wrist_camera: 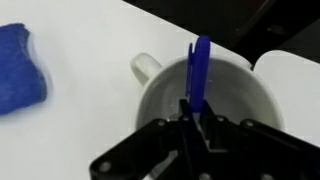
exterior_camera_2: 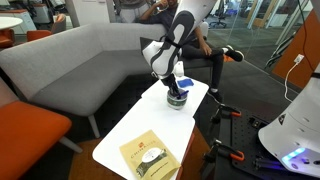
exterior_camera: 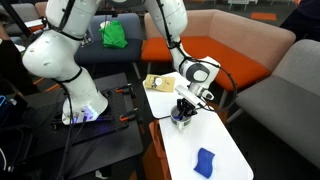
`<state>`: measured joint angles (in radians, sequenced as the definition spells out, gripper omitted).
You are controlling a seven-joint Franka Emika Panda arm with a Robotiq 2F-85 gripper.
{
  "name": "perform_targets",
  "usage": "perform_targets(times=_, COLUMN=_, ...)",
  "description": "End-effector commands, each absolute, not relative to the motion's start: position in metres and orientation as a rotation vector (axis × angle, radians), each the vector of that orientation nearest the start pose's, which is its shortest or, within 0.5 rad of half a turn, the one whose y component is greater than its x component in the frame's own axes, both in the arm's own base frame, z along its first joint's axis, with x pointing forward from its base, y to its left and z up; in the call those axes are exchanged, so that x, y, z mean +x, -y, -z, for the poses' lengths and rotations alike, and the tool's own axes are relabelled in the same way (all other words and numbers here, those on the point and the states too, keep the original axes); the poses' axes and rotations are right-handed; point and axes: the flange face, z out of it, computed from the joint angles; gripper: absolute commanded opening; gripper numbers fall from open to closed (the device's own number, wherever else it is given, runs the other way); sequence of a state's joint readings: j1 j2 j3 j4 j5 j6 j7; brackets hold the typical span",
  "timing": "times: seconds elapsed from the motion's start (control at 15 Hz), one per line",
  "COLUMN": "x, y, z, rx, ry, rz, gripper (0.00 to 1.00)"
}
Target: Take the pen out of the bowl
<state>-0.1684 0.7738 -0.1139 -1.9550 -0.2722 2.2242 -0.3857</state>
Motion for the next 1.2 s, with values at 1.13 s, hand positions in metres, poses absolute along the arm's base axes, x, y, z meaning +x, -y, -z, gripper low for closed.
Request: perform_targets(times=1.13, x=0.542, y=0.046, z=-0.154, rx=-3.335, ry=0.758, rz=-0.294, gripper=0.04)
